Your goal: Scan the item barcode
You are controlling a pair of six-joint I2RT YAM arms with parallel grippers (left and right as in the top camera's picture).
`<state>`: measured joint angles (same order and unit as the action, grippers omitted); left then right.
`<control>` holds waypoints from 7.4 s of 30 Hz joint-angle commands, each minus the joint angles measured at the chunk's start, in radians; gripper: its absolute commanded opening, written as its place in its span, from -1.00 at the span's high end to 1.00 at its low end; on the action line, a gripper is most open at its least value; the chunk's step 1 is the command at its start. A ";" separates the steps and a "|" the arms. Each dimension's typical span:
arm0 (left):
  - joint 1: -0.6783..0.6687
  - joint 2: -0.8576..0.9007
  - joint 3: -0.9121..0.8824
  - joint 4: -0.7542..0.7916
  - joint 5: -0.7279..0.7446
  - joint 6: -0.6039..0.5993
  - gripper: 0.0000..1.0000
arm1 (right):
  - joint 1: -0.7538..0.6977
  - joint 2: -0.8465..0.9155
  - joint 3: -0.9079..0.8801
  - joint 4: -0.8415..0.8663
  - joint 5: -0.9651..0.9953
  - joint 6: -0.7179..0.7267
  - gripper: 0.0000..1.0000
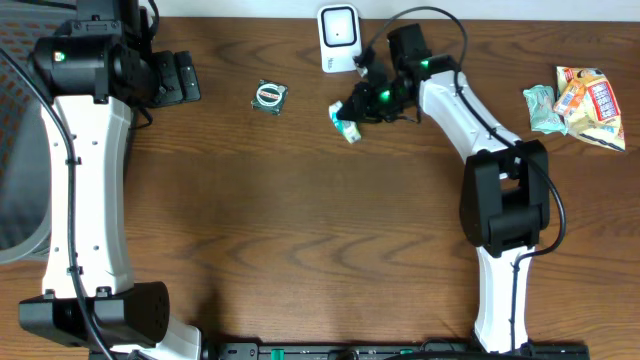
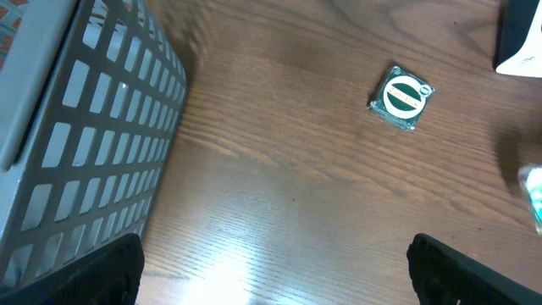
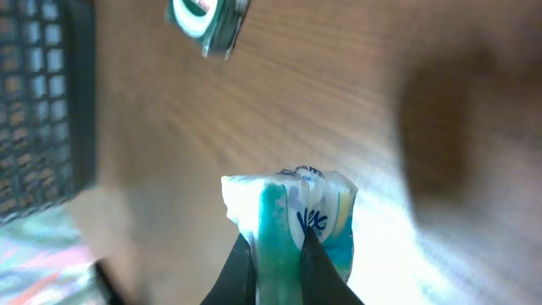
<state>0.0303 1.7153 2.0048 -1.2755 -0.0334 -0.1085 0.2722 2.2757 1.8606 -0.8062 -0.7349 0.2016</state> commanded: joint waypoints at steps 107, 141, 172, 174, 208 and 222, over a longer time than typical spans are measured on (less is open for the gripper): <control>0.004 0.004 -0.005 0.000 -0.016 -0.009 -0.96 | -0.006 0.015 -0.014 -0.365 0.293 -0.050 -0.30; 0.004 0.004 -0.005 0.000 -0.016 -0.009 -0.96 | -0.105 0.011 0.058 -0.341 0.300 -0.089 -0.99; 0.004 0.004 -0.005 0.000 -0.016 -0.009 -0.96 | -0.053 0.012 -0.012 -0.297 0.314 -0.139 -0.31; 0.004 0.004 -0.005 0.000 -0.016 -0.009 -0.96 | -0.050 0.012 -0.037 -0.272 0.314 -0.109 -0.25; 0.004 0.004 -0.005 0.000 -0.016 -0.009 -0.95 | -0.255 0.004 -0.132 -0.241 -0.588 -0.402 0.98; 0.004 0.004 -0.005 0.000 -0.016 -0.009 -0.96 | -0.285 -0.011 -0.129 -0.428 -0.810 -0.724 0.98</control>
<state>0.0303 1.7153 2.0048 -1.2755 -0.0334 -0.1085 -0.0120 2.2780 1.7222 -1.2335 -1.4326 -0.4393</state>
